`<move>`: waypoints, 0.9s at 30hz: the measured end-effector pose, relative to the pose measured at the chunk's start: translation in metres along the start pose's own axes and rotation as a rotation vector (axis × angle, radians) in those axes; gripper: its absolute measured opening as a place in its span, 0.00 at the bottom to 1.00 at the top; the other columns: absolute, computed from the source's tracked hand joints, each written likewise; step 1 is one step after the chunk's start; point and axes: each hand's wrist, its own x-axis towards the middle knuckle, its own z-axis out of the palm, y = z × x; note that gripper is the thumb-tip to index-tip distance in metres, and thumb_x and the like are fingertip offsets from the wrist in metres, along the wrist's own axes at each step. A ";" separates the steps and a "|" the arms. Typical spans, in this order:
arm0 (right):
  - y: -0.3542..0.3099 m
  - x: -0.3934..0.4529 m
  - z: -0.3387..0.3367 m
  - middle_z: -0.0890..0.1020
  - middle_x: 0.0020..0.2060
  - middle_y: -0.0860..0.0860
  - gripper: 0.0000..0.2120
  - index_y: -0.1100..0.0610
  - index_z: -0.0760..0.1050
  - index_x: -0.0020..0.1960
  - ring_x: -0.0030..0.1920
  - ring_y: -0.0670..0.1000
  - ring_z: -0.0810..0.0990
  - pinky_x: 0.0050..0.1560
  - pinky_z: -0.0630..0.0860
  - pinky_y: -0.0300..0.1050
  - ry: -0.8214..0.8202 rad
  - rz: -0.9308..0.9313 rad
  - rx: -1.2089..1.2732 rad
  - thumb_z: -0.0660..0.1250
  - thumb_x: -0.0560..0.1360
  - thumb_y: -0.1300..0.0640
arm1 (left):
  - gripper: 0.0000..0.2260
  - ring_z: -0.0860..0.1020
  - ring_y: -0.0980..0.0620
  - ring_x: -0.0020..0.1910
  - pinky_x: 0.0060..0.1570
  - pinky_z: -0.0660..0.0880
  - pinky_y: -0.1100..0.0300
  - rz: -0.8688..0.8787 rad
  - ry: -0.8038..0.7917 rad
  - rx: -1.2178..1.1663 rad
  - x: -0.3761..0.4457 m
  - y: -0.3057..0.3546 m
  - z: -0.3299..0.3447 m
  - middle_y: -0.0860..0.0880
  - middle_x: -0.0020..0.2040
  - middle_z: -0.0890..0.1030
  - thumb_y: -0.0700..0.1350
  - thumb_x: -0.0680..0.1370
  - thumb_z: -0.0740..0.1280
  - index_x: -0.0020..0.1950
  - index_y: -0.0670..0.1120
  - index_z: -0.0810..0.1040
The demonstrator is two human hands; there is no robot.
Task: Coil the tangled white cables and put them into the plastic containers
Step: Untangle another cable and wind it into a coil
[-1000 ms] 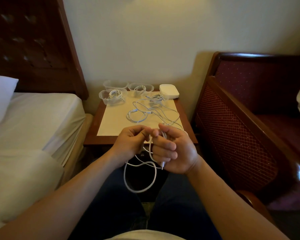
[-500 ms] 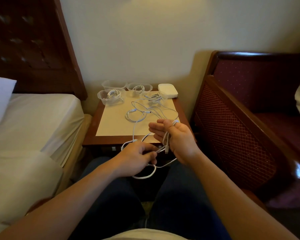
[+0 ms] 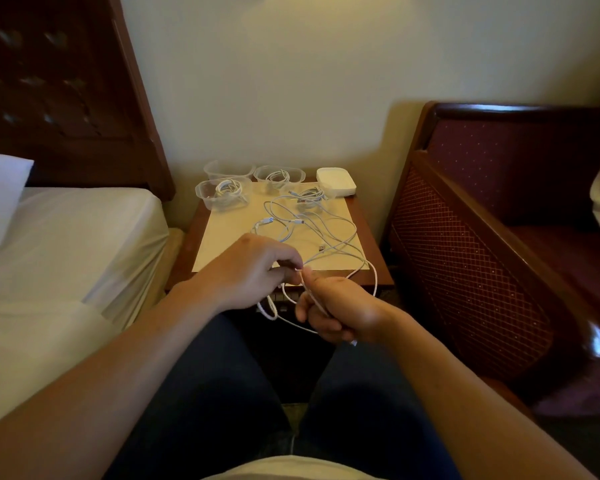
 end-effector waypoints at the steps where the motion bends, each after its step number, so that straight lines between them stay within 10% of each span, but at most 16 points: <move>1: 0.000 -0.001 0.002 0.65 0.19 0.50 0.33 0.60 0.74 0.43 0.16 0.47 0.61 0.23 0.52 0.40 -0.139 -0.023 0.178 0.46 0.83 0.35 | 0.09 0.81 0.62 0.48 0.48 0.75 0.65 0.012 0.045 -0.054 0.000 -0.003 0.002 0.59 0.44 0.85 0.39 0.78 0.71 0.51 0.51 0.86; 7: -0.014 -0.005 0.006 0.78 0.29 0.50 0.18 0.59 0.71 0.51 0.27 0.48 0.78 0.33 0.75 0.40 -0.495 -0.319 0.911 0.51 0.85 0.47 | 0.16 0.82 0.52 0.42 0.44 0.79 0.58 -0.204 0.126 -0.805 -0.006 0.008 0.029 0.49 0.43 0.86 0.33 0.81 0.65 0.50 0.52 0.86; 12: -0.030 -0.012 0.010 0.86 0.43 0.53 0.20 0.62 0.82 0.51 0.44 0.52 0.87 0.45 0.82 0.42 -0.279 -0.425 1.097 0.59 0.81 0.48 | 0.07 0.82 0.50 0.46 0.48 0.81 0.52 -0.242 0.107 -0.932 -0.012 0.023 0.041 0.48 0.47 0.87 0.46 0.80 0.68 0.55 0.51 0.84; 16: -0.049 -0.018 0.009 0.87 0.52 0.56 0.24 0.65 0.83 0.56 0.53 0.52 0.86 0.50 0.83 0.41 0.000 -0.573 1.083 0.54 0.84 0.49 | 0.10 0.81 0.39 0.45 0.55 0.80 0.39 -0.287 0.162 -1.058 -0.010 0.035 0.043 0.37 0.43 0.83 0.36 0.83 0.63 0.63 0.42 0.77; 20: -0.057 -0.019 -0.001 0.85 0.57 0.58 0.23 0.65 0.72 0.66 0.59 0.55 0.84 0.57 0.82 0.46 0.179 -0.634 0.907 0.48 0.87 0.50 | 0.07 0.80 0.48 0.38 0.46 0.79 0.52 -0.195 0.119 -0.777 -0.011 0.031 0.039 0.45 0.37 0.82 0.38 0.84 0.63 0.56 0.42 0.80; 27: -0.038 -0.005 0.007 0.86 0.55 0.55 0.14 0.56 0.76 0.56 0.59 0.53 0.84 0.63 0.79 0.51 0.544 -0.634 0.422 0.53 0.86 0.54 | 0.07 0.80 0.55 0.43 0.46 0.78 0.52 -0.072 -0.122 -0.057 0.003 0.030 0.014 0.53 0.44 0.83 0.48 0.82 0.66 0.57 0.53 0.82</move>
